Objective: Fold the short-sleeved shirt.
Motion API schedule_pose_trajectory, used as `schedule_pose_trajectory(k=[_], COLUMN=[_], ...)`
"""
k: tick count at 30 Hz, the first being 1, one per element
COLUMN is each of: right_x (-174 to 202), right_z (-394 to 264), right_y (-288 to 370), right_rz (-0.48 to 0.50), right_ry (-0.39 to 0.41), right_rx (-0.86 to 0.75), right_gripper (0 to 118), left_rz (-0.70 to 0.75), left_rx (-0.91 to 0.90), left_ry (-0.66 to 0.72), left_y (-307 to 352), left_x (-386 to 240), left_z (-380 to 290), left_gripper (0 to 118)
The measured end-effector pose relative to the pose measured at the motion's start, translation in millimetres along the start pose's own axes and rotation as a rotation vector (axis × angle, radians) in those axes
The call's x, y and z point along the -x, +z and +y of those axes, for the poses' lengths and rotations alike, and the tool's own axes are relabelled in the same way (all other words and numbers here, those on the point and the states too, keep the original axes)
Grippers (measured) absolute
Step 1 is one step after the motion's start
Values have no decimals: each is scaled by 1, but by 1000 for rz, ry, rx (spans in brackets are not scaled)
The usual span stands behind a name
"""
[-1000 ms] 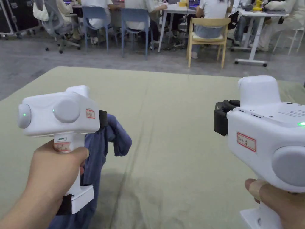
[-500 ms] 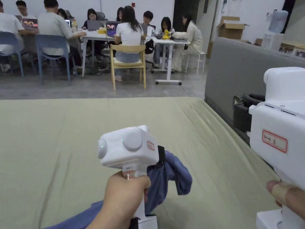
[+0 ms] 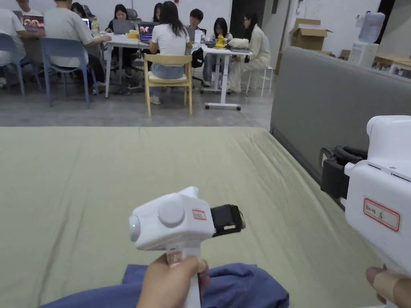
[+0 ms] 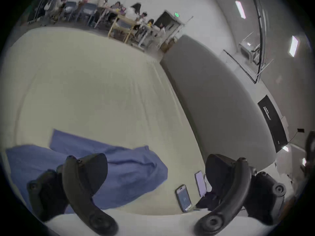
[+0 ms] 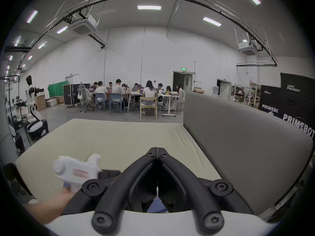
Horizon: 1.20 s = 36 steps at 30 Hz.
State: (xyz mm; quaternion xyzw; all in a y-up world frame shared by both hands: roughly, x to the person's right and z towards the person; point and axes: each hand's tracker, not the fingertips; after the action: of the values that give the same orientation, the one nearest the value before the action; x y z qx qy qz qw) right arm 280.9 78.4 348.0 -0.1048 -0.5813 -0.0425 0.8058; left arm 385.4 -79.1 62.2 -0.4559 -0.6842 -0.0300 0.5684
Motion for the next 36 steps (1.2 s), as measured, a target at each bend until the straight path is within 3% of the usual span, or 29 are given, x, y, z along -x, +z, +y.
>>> schedule_pose_trajectory(k=[4,5,6,8,15,21,22,23,24,29,30,33,35,36], right_x=[17,23,30,44,91,109,110,110,111,112,112,107,101,95], right_z=[-12,-17,-23,-35,-77,-88,-90,-91,-94,-109,-112,-121,-127,-131], right_y=[-15,-19,-26,-37,-72,-90,-94,-97,-100,-120,-125,-141,-154,-161], right_rz=[69,87,114,153,283,318,317,315,312,299,296,273,259,251], right_ry=[-24,-23,-19,-15,-50,-38,-32,-27,-24,-5,3,16,25,31], right_rx=[6,12,28,60,188,239,248,257,265,327,342,382,410,427], right_gripper=[2,2,2,2,2,2,2,2,2,2,2,2,2,2], left_rz=[190,242,284,373,616,642,666,711,759,778,790,856,765,805], left_rx=[-150,-199,-266,-306,-155,-92,-57,-22,-6,107,134,226,174,114], left_ry=[-128,-139,-136,-88,48,98,88,78,65,145,147,85,86,101], left_y=[96,120,148,185,217,191,181,171,158,50,98,75,73,77], left_x=[23,33,46,73,173,253,260,271,285,376,351,366,367,359], left_z=[14,11,5,-7,-48,-34,-39,-39,-39,-75,-54,-58,-68,-67], left_gripper=[118,111,90,0,0,0,22,97,118,118,118,118,102,90])
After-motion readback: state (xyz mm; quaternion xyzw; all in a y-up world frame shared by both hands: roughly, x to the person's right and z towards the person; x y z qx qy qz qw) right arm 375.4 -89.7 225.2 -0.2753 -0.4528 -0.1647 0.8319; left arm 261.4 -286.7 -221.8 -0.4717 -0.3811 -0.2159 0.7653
